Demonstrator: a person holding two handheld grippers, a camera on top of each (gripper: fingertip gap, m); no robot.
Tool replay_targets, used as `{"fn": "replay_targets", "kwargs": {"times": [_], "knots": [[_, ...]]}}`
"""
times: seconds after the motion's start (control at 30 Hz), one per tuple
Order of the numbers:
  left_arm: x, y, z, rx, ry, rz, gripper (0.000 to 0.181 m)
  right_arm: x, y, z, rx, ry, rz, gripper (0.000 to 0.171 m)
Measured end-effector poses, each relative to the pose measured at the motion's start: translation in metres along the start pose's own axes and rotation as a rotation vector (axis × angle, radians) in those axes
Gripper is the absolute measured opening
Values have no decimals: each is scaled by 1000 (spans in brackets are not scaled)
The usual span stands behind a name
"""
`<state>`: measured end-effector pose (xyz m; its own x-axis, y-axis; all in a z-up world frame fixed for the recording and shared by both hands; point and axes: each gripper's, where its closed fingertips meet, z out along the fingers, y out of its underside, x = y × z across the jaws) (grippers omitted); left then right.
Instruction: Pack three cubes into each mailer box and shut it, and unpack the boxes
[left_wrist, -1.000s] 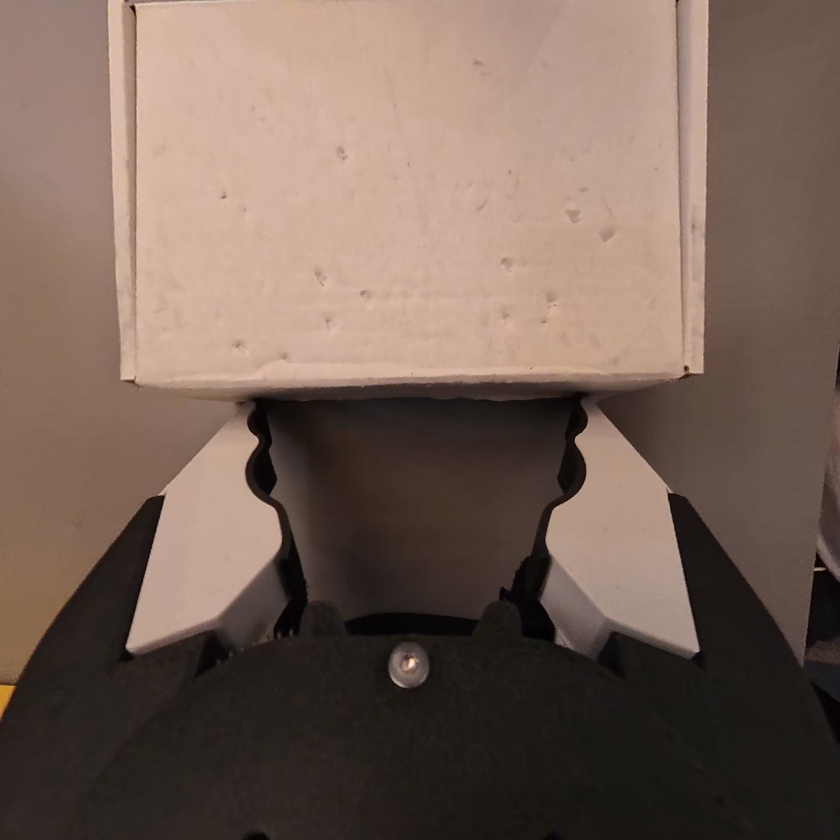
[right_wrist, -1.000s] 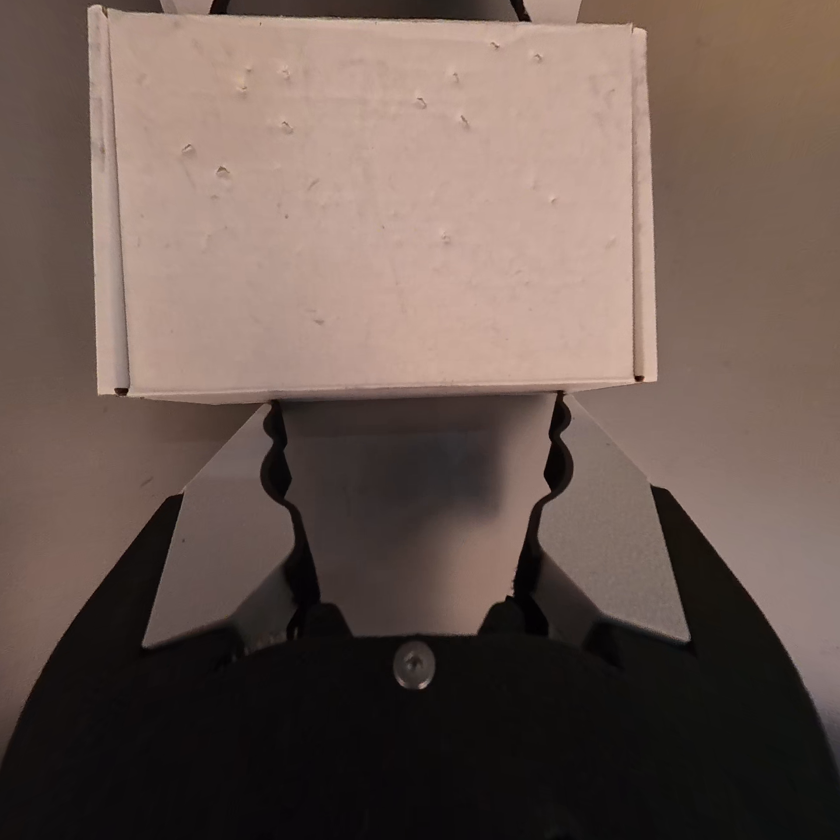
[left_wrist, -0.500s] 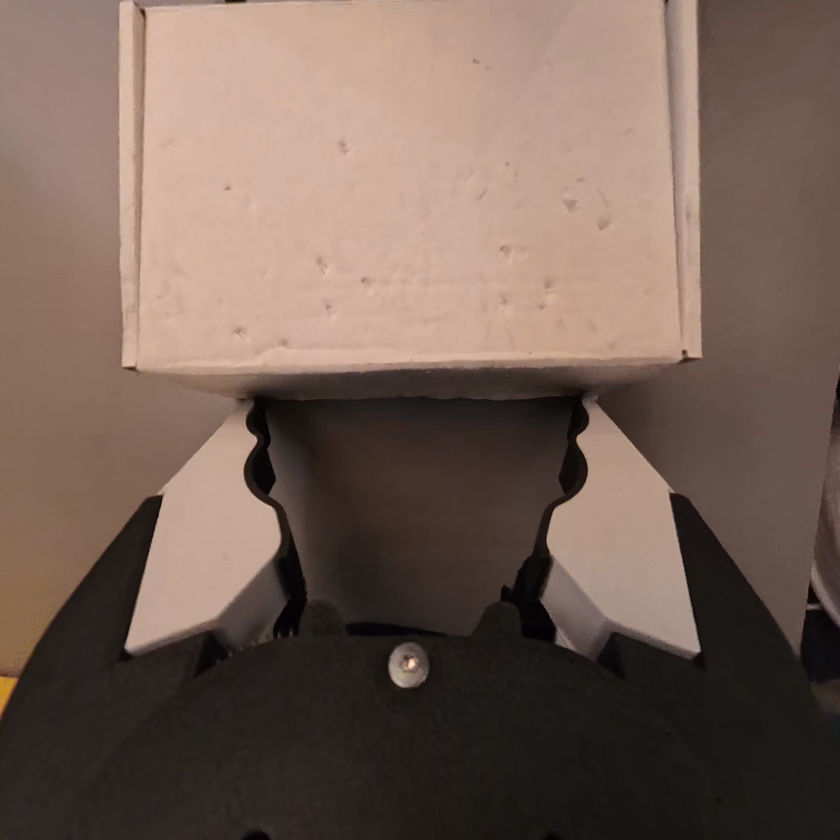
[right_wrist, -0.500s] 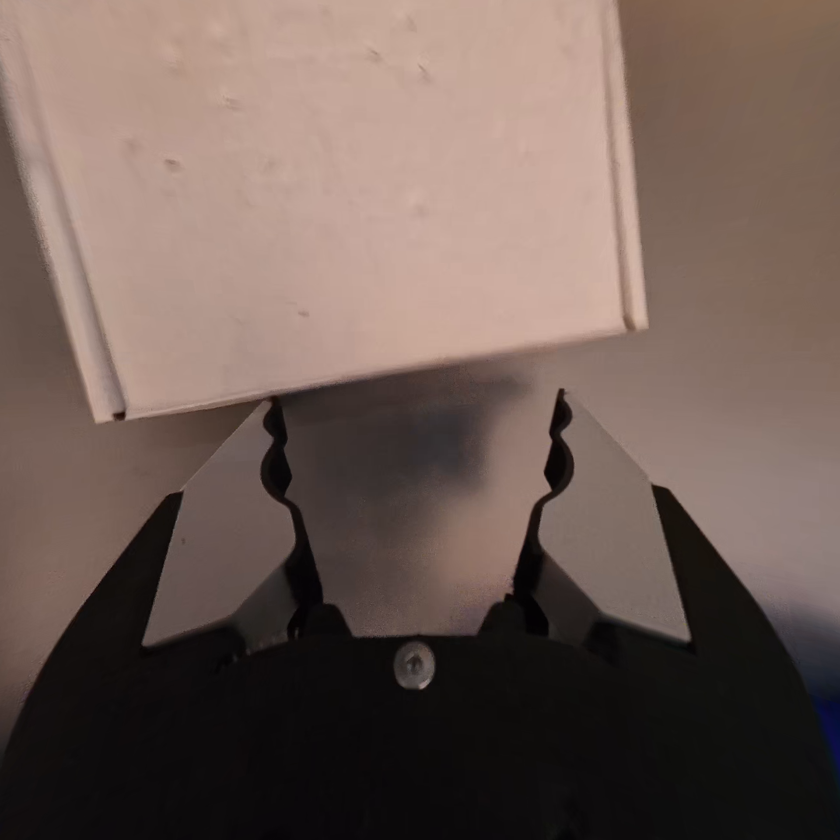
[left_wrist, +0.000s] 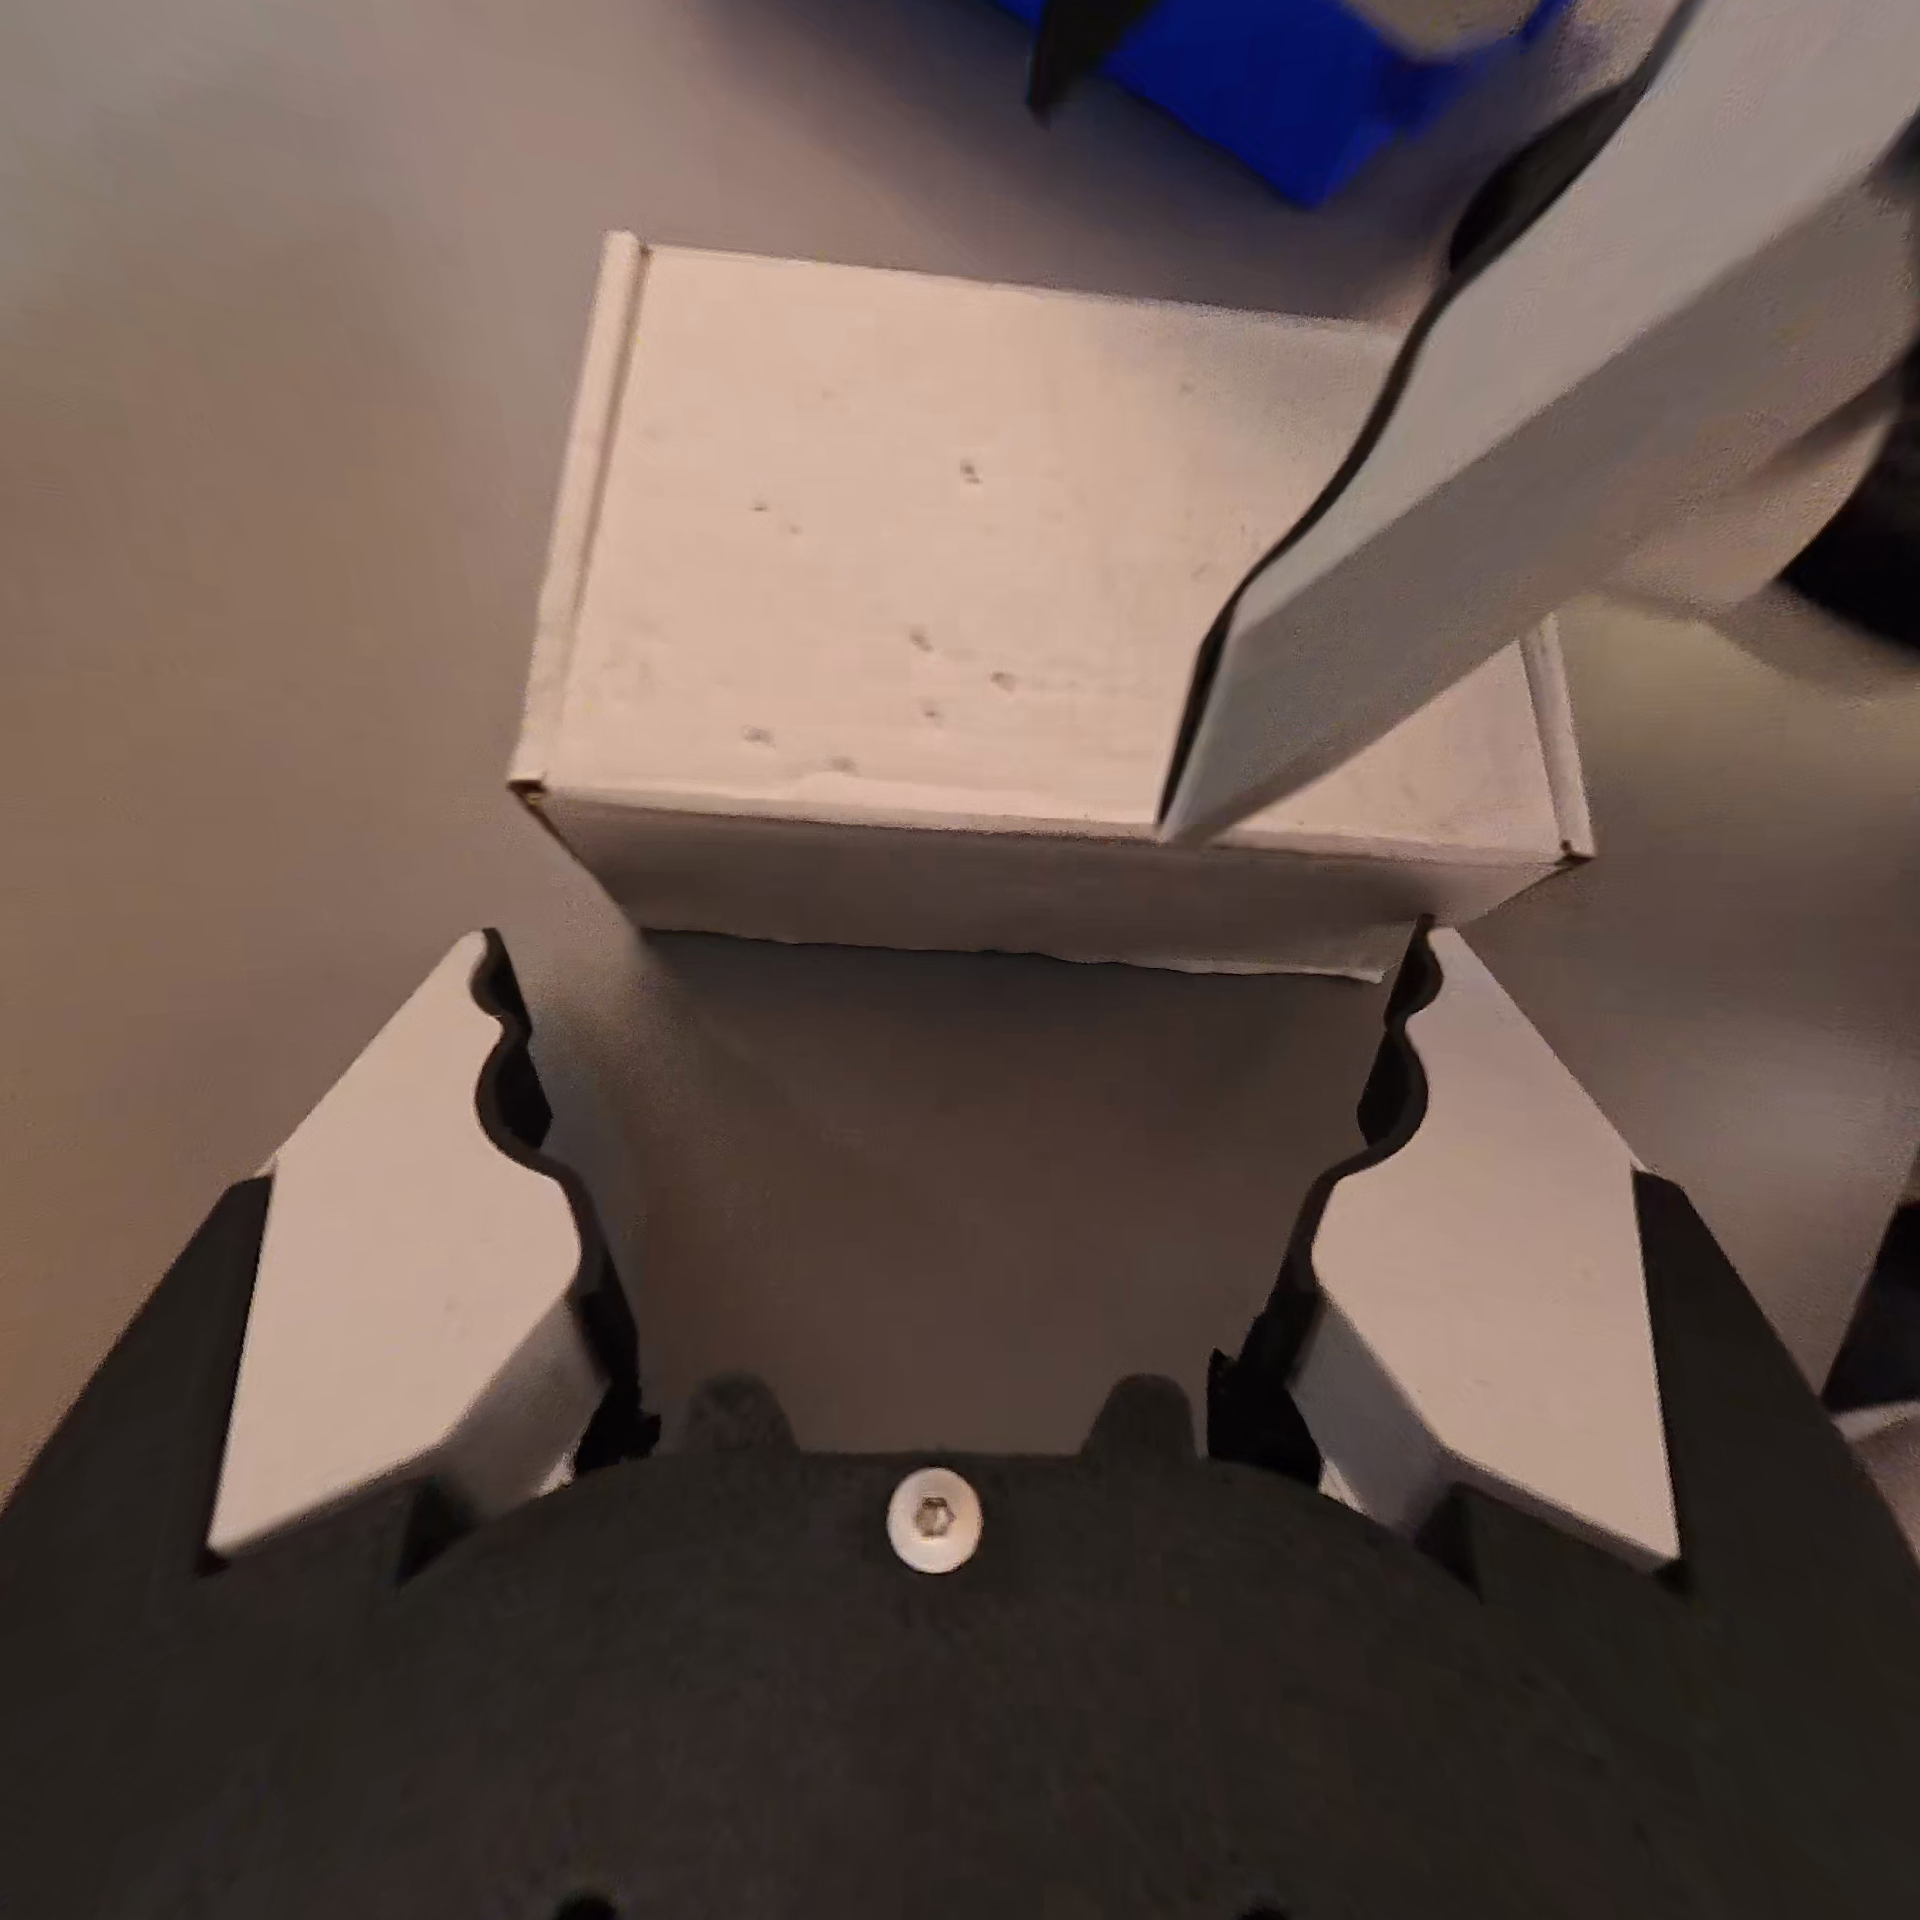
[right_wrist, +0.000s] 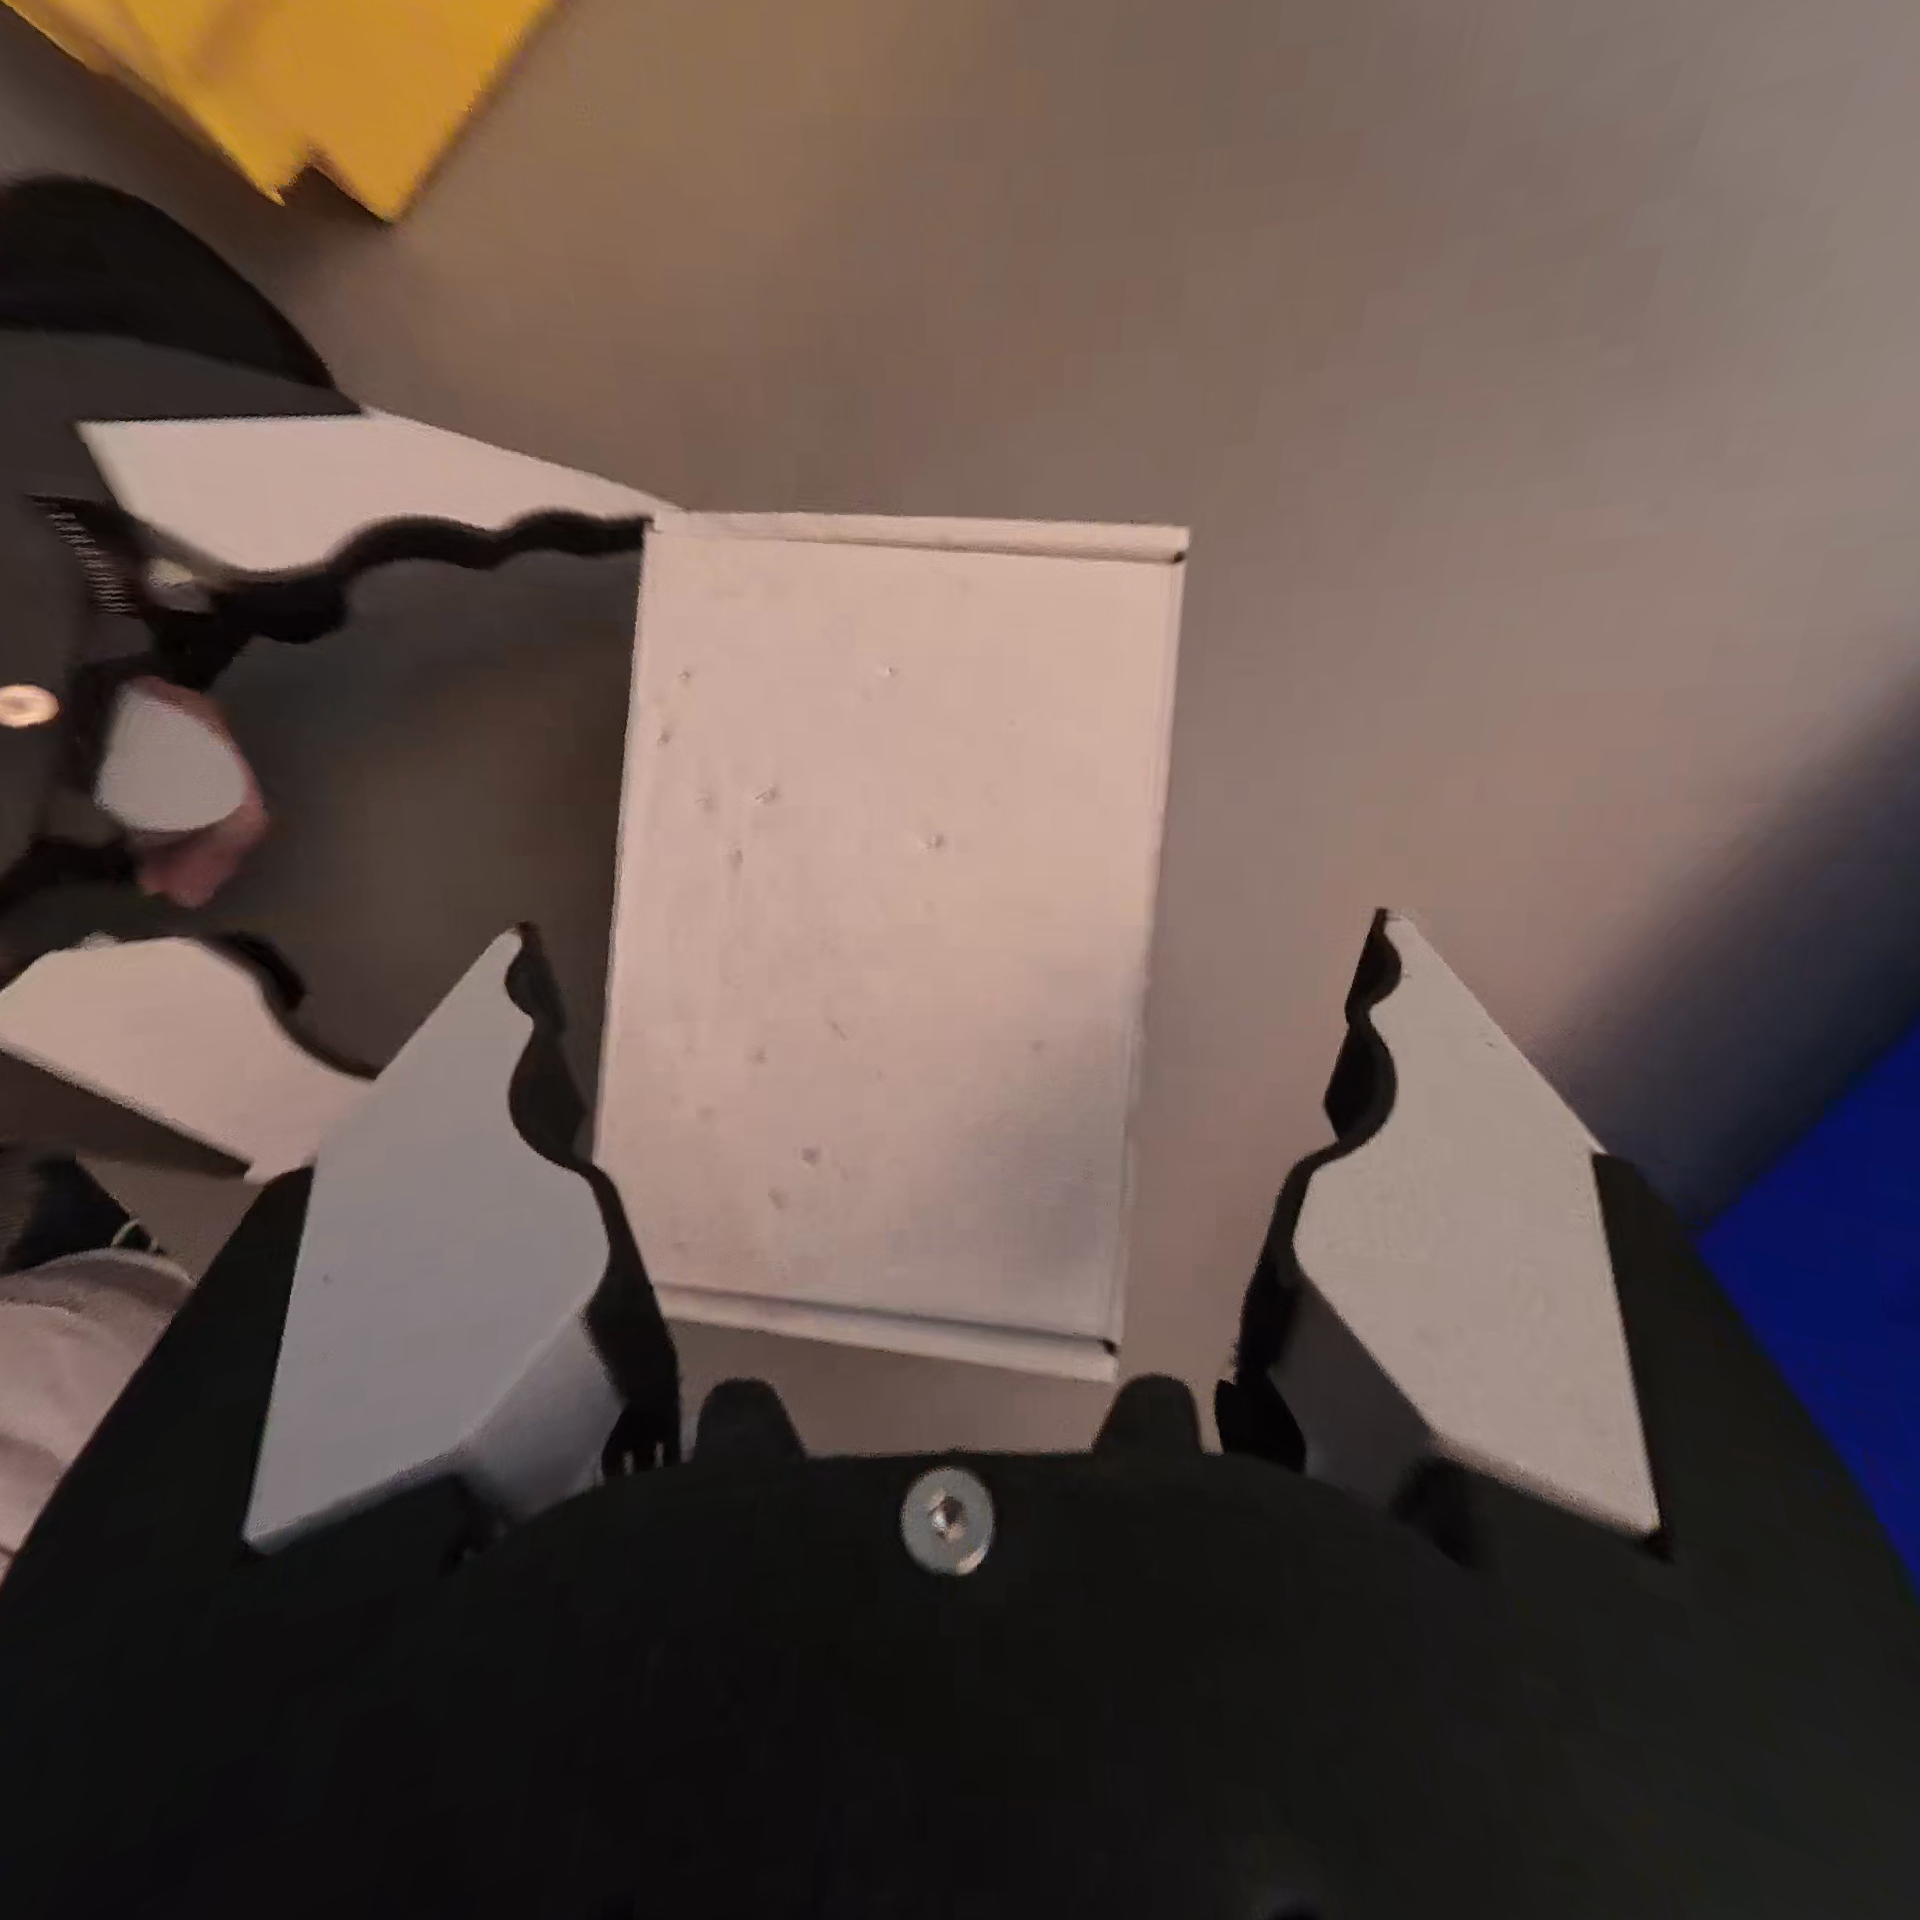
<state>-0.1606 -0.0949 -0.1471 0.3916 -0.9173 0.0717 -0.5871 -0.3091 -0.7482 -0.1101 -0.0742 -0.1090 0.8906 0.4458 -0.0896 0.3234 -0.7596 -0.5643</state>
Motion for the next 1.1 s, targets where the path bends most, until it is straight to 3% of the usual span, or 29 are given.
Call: {"fn": "replay_targets", "kwargs": {"times": [0.17, 0.2, 0.23, 0.3, 0.43, 0.53, 0.6, 0.7, 0.77, 0.9, 1.1], "knots": [[-2, 2, -16, 59, -52, -5, 156, -5, 10, 31, -180, 67, -26, 145], [-4, 1, -18, 78, -79, 8, 154, -6, 14, 34, -222, 71, -37, 143], [-6, 0, -20, 104, -100, 21, 151, -13, 16, 37, -256, 35, -46, 129], [-4, -3, -24, 147, -115, 46, 145, -14, 17, 36, -307, 46, -75, 129], [-2, -12, -29, 210, -131, 88, 141, -5, 13, 20, -343, 98, -170, 128], [4, -10, -27, 221, -90, 96, 137, 6, -7, -23, -287, 65, -225, 128], [5, -3, -23, 188, -69, 90, 139, 33, -34, -73, -207, 81, -272, 128], [8, -4, -23, 190, -50, 91, 139, 110, -77, -153, -96, 216, -352, 128], [10, -5, -23, 201, -43, 97, 138, 164, -87, -175, -107, 250, -453, 128], [13, -4, -21, 185, -45, 115, 138, 262, -63, -155, -289, 260, -415, 128], [13, -5, -21, 191, -45, 128, 136, 323, -12, -90, -578, 222, -567, 128]]}}
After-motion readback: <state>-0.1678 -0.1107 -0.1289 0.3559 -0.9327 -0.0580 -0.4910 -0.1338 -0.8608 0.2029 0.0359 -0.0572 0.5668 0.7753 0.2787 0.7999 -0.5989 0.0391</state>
